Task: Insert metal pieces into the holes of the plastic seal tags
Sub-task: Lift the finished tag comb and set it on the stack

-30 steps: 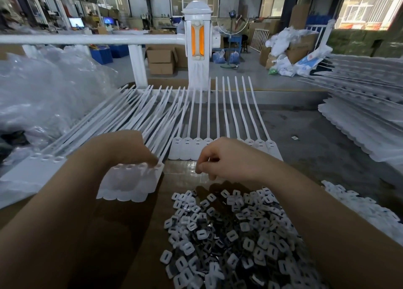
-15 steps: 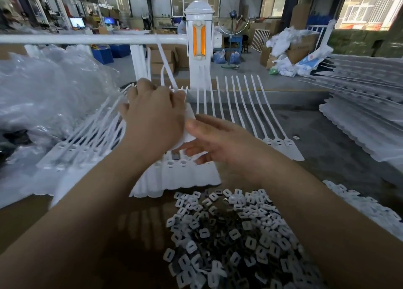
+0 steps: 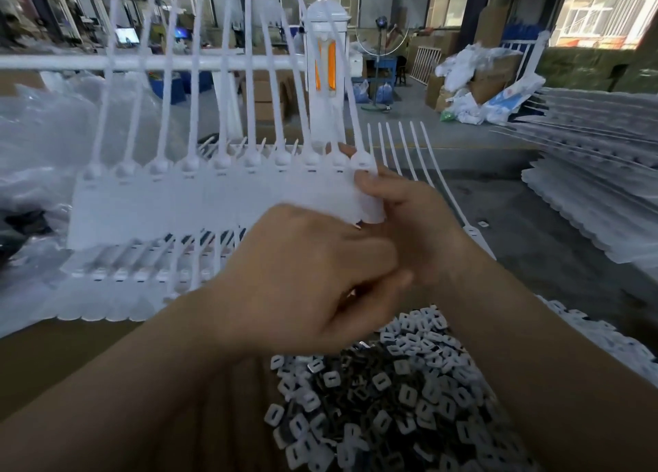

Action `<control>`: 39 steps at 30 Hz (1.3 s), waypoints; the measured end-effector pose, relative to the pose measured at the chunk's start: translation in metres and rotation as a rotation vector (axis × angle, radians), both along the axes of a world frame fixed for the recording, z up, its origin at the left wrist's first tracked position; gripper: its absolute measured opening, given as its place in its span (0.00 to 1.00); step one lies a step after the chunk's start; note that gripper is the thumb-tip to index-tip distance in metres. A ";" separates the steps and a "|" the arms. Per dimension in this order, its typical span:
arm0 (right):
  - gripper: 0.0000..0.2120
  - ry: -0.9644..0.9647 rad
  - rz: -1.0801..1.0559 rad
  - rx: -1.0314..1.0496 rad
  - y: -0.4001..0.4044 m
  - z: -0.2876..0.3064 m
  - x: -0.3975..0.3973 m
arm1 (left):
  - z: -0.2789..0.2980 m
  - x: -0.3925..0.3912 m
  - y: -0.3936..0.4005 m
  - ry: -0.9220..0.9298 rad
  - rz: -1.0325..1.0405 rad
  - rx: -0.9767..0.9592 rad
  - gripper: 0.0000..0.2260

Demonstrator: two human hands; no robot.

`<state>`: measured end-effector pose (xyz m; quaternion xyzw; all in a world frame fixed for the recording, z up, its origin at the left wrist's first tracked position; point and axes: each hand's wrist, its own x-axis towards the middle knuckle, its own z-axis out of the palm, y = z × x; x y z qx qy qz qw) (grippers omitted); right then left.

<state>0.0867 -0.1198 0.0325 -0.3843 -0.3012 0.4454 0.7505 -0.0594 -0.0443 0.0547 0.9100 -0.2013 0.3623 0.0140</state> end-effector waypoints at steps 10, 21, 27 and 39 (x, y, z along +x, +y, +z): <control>0.13 0.017 -0.210 -0.035 0.001 0.001 0.003 | -0.064 0.015 0.051 0.596 0.431 0.091 0.27; 0.14 0.027 -0.304 -0.038 -0.002 0.002 0.009 | -0.057 0.019 0.037 0.519 0.456 0.164 0.39; 0.13 0.042 -0.366 -0.026 -0.007 0.008 0.016 | -0.037 -0.004 0.056 0.345 0.480 0.021 0.42; 0.12 -0.047 -0.416 -0.036 -0.016 0.016 0.027 | -0.022 -0.034 0.117 0.720 0.664 -0.272 0.29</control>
